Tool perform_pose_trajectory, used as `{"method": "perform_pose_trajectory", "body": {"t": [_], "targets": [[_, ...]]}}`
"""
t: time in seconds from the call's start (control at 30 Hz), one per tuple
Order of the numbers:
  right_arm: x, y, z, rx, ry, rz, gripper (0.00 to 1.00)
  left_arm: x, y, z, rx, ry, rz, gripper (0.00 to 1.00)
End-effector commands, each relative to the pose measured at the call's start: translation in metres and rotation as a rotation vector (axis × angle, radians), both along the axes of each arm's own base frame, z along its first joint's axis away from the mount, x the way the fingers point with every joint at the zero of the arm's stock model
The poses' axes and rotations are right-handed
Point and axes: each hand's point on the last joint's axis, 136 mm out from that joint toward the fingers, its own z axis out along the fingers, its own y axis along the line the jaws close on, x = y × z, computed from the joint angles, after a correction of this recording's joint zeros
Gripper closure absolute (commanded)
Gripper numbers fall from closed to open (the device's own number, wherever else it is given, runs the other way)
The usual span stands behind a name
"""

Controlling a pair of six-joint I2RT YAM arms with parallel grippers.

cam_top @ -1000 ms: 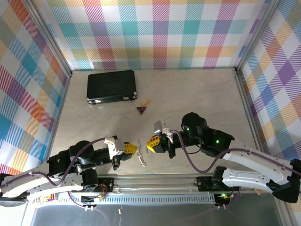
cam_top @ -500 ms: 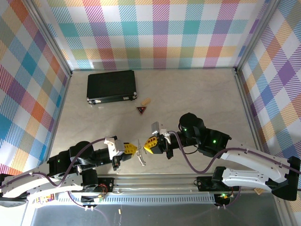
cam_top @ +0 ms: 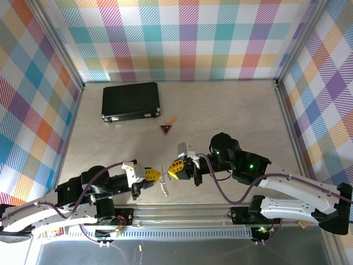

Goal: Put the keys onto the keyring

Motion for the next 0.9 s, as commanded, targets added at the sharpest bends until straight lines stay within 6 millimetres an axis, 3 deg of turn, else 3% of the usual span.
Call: {"method": "perform_pose_trajectory", "body": {"t": [0.0, 0.87], "targets": [[-0.0016, 0.0009, 0.0049, 0.026, -0.018, -0.001, 1.00, -0.0042, -0.0004, 0.0121, -0.050, -0.020, -0.024, 1.00], [-0.0026, 0.0044, 0.0017, 0.022, -0.027, 0.007, 1.00, -0.0040, 0.0000, 0.0127, -0.050, -0.020, -0.023, 1.00]]}}
